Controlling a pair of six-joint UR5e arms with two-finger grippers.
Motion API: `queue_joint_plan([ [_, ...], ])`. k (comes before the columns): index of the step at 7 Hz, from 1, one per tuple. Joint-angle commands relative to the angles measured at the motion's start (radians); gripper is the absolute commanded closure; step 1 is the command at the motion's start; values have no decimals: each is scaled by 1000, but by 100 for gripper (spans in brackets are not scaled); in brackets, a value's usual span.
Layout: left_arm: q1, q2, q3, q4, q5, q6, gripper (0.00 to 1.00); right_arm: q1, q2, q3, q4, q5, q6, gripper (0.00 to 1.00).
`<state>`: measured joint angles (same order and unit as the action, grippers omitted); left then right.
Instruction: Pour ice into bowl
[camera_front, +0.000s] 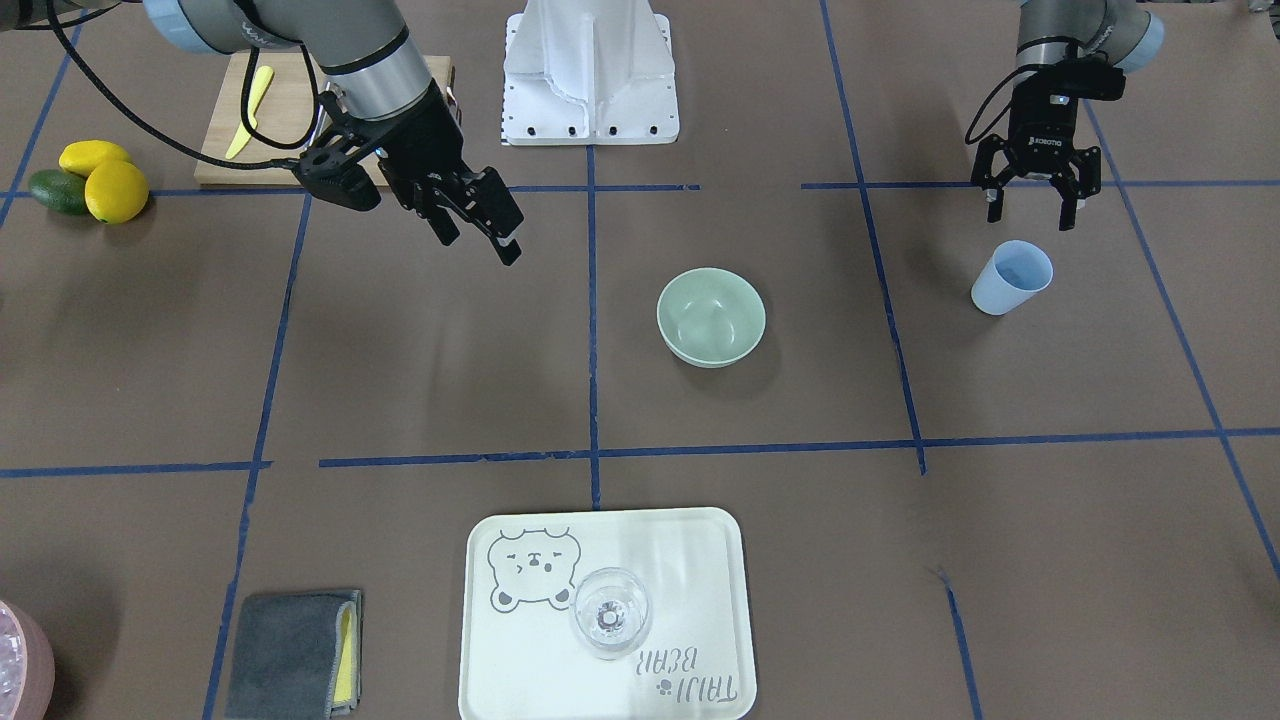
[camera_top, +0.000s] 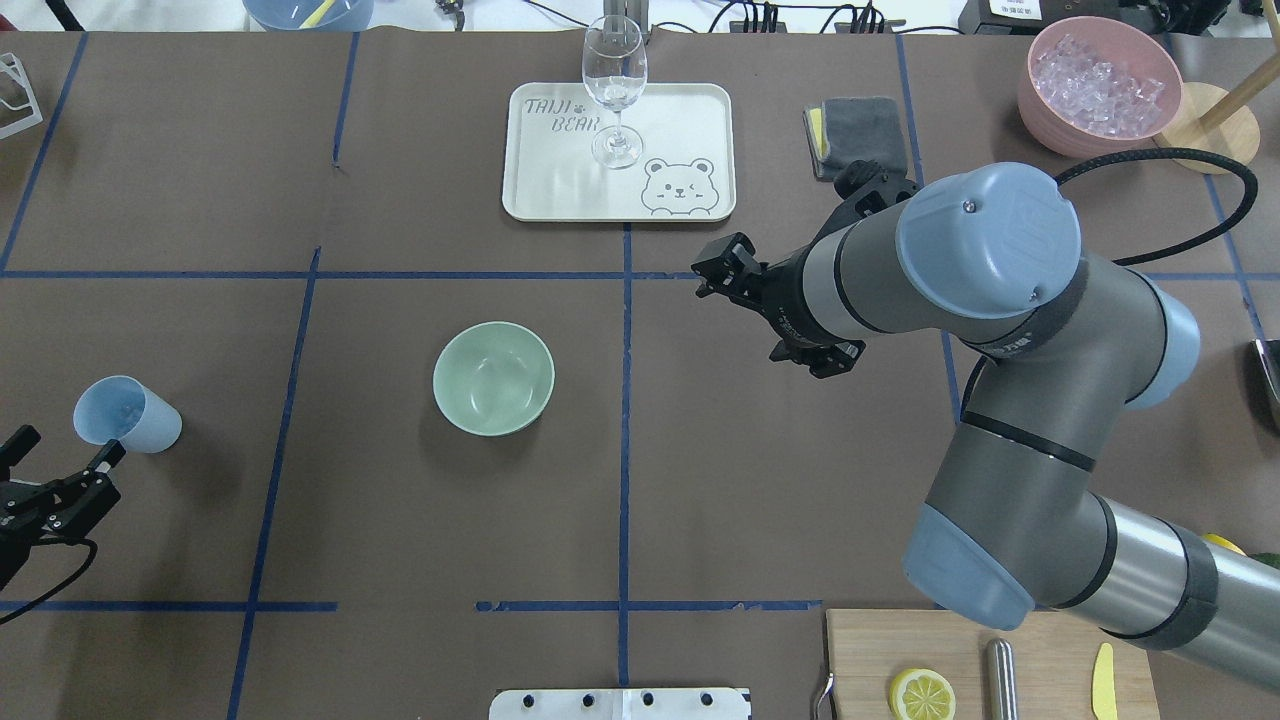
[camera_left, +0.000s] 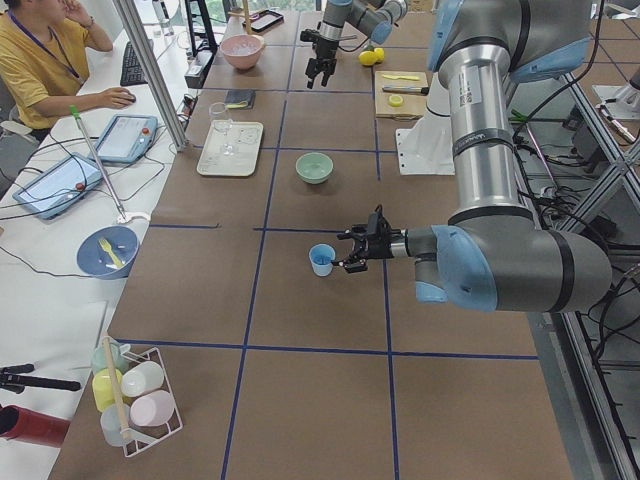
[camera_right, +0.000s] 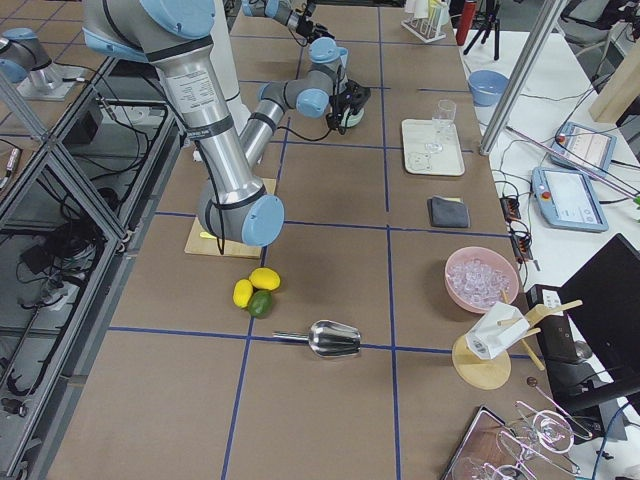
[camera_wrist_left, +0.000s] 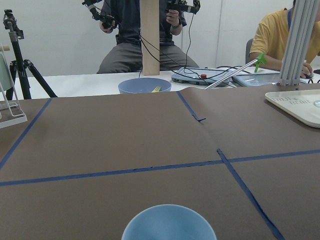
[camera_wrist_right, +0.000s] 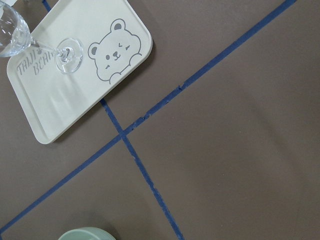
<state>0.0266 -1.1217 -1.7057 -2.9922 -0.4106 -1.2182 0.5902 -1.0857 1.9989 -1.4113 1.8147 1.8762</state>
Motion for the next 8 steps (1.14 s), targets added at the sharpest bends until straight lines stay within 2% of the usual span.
queue_joint_plan([
  [1, 26, -45, 72, 1, 50, -35, 1, 11, 3, 0, 0, 0, 0, 0],
  [4, 24, -114, 135, -11, 71, -35, 1, 28, 6, 3, 0, 2, -5, 0],
  [8, -37, -127, 170, -7, 69, -34, 1, 28, 1, 3, 0, 2, -6, 0],
])
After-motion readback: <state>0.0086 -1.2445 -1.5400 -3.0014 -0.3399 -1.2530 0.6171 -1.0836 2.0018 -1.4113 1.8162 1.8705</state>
